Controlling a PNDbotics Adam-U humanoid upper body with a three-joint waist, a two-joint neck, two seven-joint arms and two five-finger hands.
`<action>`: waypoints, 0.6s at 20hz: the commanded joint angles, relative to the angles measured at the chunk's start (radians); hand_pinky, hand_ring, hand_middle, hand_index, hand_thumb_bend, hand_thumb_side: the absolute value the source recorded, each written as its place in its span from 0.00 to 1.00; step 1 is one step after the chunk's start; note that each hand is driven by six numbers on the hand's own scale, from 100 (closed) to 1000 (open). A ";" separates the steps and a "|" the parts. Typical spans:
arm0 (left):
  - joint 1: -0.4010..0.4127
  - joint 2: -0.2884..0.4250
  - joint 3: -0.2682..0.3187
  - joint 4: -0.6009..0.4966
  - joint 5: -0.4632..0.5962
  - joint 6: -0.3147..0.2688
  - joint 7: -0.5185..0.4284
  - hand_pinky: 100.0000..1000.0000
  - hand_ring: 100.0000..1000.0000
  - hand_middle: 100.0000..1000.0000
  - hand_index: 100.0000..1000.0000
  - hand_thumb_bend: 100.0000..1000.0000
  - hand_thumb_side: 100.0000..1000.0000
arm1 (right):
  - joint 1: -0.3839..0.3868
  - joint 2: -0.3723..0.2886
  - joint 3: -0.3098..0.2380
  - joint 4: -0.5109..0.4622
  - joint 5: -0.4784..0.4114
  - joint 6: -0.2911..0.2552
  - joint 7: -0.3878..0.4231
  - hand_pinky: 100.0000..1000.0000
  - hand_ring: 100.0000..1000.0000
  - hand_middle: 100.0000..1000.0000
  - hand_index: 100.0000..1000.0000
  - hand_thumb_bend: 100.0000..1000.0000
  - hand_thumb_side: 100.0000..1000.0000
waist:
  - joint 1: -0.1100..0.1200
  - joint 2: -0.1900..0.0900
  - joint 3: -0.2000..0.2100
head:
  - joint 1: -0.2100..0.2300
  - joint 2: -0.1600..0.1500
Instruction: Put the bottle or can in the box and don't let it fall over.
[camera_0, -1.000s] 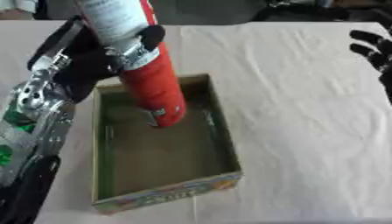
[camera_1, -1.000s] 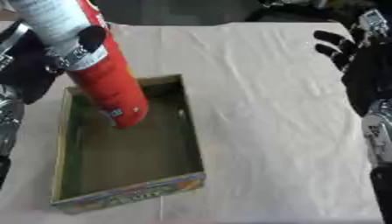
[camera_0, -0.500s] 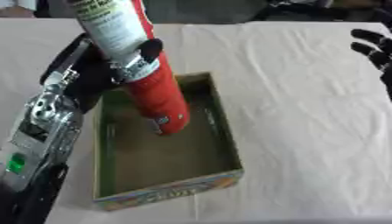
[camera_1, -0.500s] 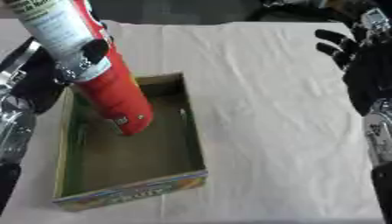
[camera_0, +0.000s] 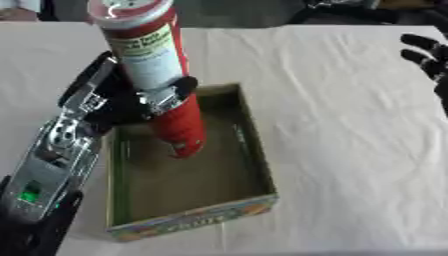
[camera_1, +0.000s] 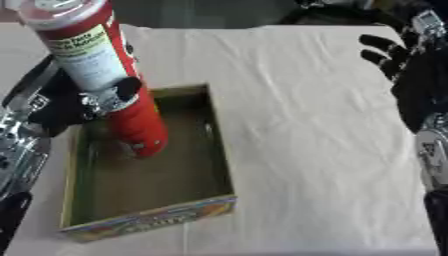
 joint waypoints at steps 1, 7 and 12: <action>-0.011 0.016 0.010 -0.004 -0.113 -0.027 -0.074 0.87 1.00 0.99 0.82 0.59 0.27 | -0.003 -0.021 -0.009 -0.022 -0.004 -0.001 0.002 0.87 0.82 0.97 0.99 0.00 0.84 | 0.001 -0.018 -0.002 | 0.001 -0.010; -0.010 0.018 0.027 0.006 -0.233 -0.050 -0.095 0.87 1.00 1.00 0.82 0.63 0.28 | -0.004 -0.022 -0.009 -0.022 -0.007 -0.001 0.002 0.87 0.82 0.97 0.99 0.00 0.84 | 0.003 -0.020 -0.002 | 0.002 -0.013; -0.006 0.024 0.035 0.003 -0.238 -0.048 -0.087 0.86 1.00 0.99 0.80 0.60 0.26 | -0.004 -0.022 -0.009 -0.022 -0.009 0.001 0.003 0.87 0.82 0.97 0.99 0.00 0.84 | 0.005 -0.022 -0.001 | 0.000 -0.016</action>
